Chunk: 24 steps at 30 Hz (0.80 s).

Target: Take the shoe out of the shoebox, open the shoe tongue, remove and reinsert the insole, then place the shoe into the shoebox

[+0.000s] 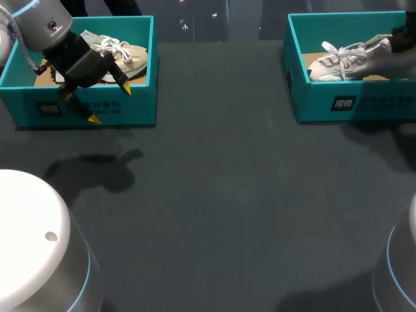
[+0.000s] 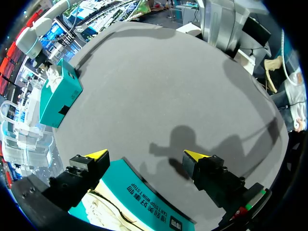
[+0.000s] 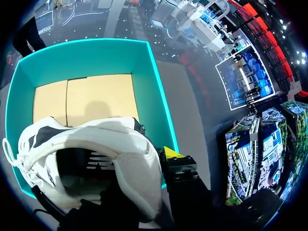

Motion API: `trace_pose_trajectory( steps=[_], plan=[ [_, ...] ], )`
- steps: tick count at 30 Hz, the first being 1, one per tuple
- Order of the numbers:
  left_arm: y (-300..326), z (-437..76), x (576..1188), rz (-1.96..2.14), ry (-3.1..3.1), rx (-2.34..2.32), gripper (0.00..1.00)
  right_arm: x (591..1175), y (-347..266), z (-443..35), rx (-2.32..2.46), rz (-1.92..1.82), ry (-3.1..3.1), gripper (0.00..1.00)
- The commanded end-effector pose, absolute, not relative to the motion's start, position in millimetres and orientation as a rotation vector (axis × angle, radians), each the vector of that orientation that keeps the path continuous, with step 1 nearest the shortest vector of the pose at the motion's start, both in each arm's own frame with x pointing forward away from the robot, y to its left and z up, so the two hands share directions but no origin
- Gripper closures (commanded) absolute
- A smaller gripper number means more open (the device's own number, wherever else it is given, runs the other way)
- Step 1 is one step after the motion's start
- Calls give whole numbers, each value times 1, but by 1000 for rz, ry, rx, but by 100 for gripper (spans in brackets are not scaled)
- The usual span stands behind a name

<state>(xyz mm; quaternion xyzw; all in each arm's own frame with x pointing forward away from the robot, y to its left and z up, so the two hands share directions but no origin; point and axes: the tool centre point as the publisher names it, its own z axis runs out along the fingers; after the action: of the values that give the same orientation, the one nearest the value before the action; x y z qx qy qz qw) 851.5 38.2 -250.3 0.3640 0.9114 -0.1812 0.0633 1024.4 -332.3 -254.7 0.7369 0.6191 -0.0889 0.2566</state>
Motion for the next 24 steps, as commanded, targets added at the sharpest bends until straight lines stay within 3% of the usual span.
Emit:
trace_pose_trajectory(
  steps=[1,24],
  plan=[
    [39,-250,851,-546,2753,1101,0,1020,-333,-263,1998,-219,1684,100],
    [39,-250,851,-546,2753,1101,0,1021,-320,-312,2045,-230,1759,100]
  ],
)
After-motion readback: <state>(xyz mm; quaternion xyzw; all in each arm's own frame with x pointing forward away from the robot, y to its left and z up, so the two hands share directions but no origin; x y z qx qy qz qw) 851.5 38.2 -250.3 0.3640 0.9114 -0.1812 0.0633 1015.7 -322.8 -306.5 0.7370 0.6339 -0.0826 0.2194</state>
